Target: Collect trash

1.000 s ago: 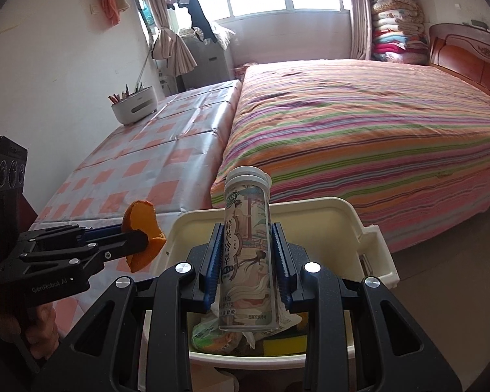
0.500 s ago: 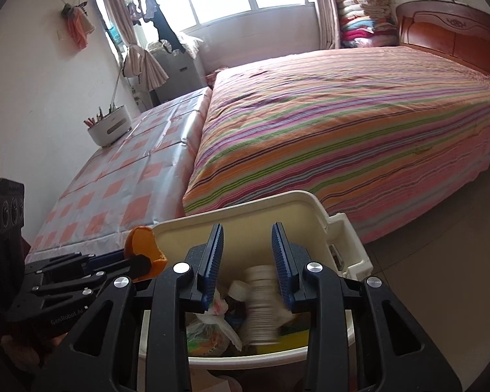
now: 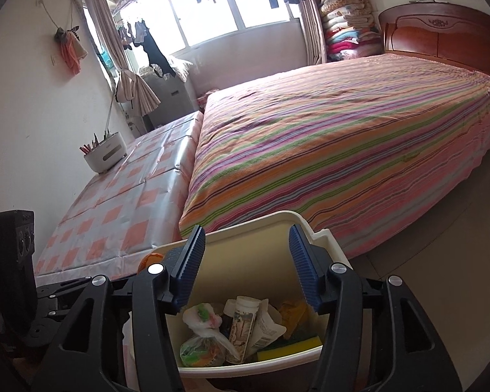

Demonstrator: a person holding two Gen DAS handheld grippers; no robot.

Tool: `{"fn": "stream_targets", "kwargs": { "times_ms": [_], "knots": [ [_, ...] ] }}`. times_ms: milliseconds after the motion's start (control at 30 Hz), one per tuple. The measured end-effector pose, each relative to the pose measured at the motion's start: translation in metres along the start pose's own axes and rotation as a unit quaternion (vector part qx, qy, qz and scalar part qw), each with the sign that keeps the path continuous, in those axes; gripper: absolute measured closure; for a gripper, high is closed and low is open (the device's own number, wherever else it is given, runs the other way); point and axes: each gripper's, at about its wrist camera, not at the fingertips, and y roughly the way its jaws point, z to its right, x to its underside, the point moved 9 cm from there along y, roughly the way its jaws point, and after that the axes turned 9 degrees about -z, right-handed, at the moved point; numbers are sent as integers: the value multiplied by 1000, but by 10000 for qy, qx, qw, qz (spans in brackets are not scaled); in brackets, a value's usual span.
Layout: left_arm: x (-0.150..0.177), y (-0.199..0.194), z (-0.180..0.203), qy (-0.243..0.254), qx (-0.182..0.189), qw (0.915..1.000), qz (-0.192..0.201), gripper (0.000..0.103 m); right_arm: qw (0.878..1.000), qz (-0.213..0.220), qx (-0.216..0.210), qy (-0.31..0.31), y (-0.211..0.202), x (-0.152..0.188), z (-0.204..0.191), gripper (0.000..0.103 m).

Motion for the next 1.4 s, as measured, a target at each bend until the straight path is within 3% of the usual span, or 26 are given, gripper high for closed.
{"fn": "stream_targets", "kwargs": {
  "times_ms": [200,300,433,533,633,733,867,1133,1400],
  "knots": [
    [-2,2,5,44,-23,10000,5,72,10000,75,-16,20,-2,-1,2,48],
    [-1,3,5,12,-28,10000,-7,66,9999,110,-31,28,-4,-2,2,46],
    [-5,-4,4,-17,-117,9997,206,32,9999,148,-45,25,-5,-4,3,45],
    [-7,-12,5,-2,-201,9991,366,23,9997,235,-73,16,-10,-7,2,43],
    [-6,-23,1,-23,-308,9986,428,23,9991,407,-67,99,-22,-12,0,37],
    [1,-42,-19,-262,-668,9957,585,23,9981,603,-84,84,-37,-10,-14,29],
    [21,-64,-56,-755,-1004,9900,646,23,9964,787,8,-316,-55,0,-46,18],
    [64,-101,-121,-969,-1899,9734,837,23,9938,630,78,-915,-46,34,-99,16],
    [84,-128,-170,-1262,-2289,9598,1021,23,9940,655,100,-875,-38,24,-117,12]
  ]
}}
